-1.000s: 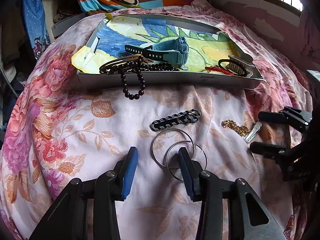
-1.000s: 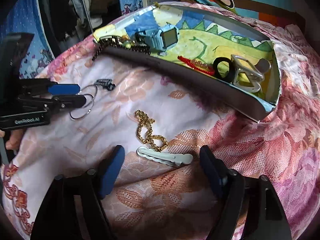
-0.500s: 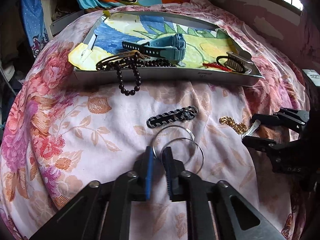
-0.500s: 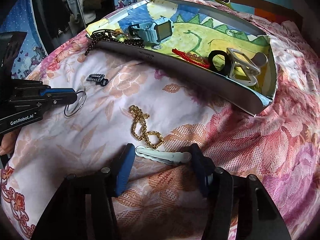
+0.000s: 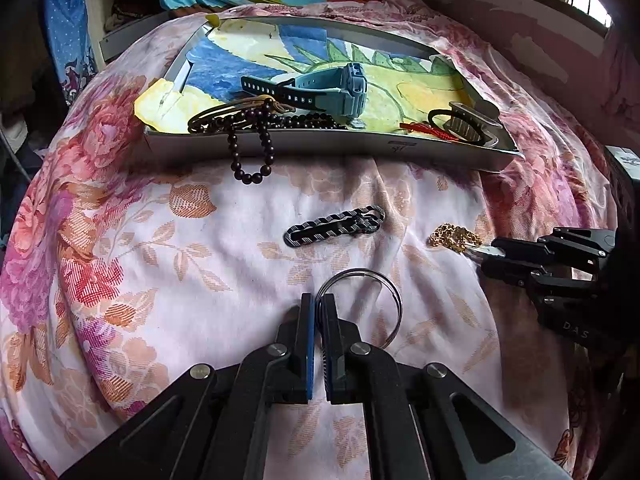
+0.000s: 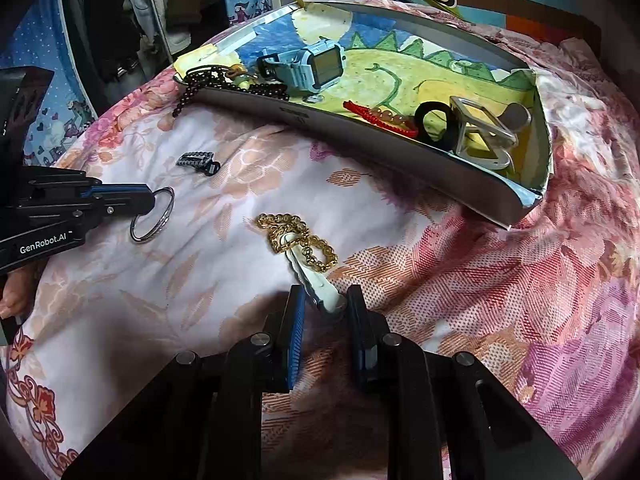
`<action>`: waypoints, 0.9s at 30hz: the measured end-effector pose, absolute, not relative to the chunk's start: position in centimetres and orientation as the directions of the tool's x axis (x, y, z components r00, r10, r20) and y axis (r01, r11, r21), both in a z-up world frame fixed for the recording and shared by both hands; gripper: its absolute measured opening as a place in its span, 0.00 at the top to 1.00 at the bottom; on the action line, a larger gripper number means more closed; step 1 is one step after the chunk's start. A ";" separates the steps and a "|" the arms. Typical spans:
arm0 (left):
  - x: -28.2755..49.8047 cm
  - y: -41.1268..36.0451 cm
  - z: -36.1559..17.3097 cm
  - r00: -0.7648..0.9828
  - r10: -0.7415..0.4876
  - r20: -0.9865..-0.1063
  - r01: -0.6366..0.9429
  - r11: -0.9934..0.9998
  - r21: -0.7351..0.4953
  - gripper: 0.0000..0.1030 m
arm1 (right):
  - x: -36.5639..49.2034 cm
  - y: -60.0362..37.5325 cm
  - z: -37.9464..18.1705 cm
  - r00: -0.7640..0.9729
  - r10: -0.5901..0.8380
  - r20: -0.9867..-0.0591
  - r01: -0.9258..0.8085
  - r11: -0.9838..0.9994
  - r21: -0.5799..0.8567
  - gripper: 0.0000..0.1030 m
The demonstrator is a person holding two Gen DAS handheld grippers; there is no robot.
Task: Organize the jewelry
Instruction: 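Grasp a silver hoop ring with left tool while right tool grasps the white hair clip, then lower the hoop into the tray with left tool while right tool lowers the clip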
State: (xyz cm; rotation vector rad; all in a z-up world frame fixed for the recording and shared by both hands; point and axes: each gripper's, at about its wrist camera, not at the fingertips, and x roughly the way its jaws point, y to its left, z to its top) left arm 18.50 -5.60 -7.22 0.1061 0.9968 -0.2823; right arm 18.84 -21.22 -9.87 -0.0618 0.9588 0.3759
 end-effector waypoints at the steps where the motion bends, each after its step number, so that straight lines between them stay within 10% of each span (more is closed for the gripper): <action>1: 18.5 -5.6 -7.2 0.510 -0.185 -0.840 0.282 0.959 -0.040 0.97 | 18.8 -21.1 -9.9 0.513 0.287 -0.809 -0.344 0.932 0.113 0.82; 27: 17.6 -5.2 -3.0 0.656 -0.223 -0.721 0.244 0.967 -0.077 0.97 | 16.8 -20.2 -5.1 0.665 0.344 -0.663 -0.379 0.920 0.097 0.87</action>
